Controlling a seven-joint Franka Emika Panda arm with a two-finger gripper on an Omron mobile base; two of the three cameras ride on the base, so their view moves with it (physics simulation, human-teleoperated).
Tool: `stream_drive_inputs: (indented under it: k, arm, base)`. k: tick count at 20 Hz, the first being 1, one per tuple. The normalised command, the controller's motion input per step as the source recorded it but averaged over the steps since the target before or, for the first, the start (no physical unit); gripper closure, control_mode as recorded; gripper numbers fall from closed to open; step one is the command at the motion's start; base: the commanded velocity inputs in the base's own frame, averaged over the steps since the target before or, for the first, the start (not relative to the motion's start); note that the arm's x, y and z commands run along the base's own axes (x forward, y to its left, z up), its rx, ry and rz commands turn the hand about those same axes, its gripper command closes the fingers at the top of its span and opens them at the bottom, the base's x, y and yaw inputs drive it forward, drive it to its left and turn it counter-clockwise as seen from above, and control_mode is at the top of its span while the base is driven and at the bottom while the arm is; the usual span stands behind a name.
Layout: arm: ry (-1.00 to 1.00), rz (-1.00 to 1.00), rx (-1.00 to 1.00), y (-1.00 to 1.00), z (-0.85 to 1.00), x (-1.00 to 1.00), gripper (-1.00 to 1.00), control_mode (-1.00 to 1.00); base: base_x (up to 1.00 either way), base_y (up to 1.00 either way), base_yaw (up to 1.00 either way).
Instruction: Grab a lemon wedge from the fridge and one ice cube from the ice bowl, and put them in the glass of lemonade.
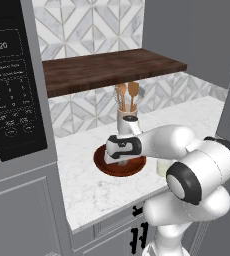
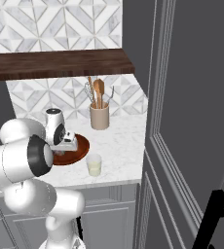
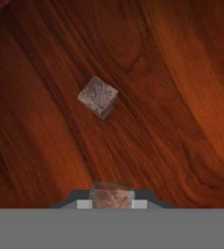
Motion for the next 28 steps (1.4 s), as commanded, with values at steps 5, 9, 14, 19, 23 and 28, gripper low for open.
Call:
stream_drive_inputs:
  k: [5,9,14,19,23,28]
  arm:
    - [-0.03,0.0,0.03,-0.1,0.1,-0.14,1.0,-1.0]
    - [-0.02,0.0,0.02,-0.09,0.05,-0.04,1.0,-1.0]
    - [-0.03,0.0,0.01,-0.26,0.34,-0.03,1.0,-1.0]
    - [-0.04,0.0,-0.04,-0.63,1.0,-0.43,1.0,-1.0]
    - [0.0,0.0,-0.06,-0.9,0.75,-0.59,1.0,-1.0]
    - [-0.01,-0.06,0.0,-0.99,0.04,-0.68,1.0,-1.0]
  base:
    - [0.0,0.0,0.0]
    - [0.0,0.0,0.0]
    - [0.0,0.0,0.0]
    - [0.0,0.0,0.0]
    - [0.0,0.0,0.0]
    - [0.0,0.0,0.0]
